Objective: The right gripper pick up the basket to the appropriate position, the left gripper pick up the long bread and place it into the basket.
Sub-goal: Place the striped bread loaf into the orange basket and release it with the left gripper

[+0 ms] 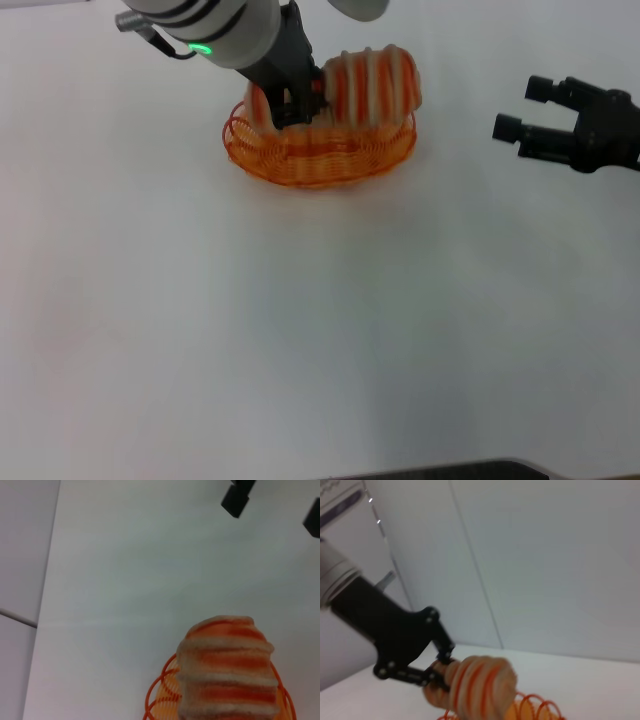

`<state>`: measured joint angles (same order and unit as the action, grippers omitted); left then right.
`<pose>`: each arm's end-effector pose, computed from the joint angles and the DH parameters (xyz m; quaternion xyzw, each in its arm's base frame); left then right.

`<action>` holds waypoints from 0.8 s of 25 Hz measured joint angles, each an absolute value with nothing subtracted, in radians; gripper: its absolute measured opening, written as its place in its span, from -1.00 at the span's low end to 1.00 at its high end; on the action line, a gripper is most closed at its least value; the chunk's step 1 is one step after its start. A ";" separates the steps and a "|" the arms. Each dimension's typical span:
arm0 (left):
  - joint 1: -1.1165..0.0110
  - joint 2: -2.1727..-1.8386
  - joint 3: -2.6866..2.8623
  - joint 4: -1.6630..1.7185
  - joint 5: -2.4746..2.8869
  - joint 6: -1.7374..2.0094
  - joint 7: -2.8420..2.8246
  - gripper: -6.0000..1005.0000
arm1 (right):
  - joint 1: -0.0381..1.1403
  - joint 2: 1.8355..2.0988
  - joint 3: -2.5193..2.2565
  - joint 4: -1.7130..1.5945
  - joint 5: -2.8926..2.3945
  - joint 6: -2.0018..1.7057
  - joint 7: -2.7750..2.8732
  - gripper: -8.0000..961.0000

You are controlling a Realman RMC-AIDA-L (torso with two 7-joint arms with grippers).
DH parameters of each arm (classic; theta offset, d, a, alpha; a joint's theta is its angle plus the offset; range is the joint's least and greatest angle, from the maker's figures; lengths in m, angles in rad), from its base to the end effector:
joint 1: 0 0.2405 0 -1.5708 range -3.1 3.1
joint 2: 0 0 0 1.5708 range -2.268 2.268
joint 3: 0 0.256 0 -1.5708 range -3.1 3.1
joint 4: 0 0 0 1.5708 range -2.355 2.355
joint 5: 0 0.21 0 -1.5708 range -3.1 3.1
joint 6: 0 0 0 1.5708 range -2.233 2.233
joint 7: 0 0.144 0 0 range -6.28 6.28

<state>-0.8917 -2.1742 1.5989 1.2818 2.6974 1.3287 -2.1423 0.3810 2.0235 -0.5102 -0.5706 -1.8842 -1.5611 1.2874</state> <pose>-0.0546 0.3807 -0.0670 -0.9585 0.1030 0.1995 0.1759 0.3239 0.2989 0.0404 -0.8764 0.2805 0.3043 0.2461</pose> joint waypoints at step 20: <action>-0.917 -2.175 1.641 1.169 2.638 1.239 -2.225 -0.66 | 0.345 2.029 -0.528 -0.593 -1.952 -1.632 1.163 0.94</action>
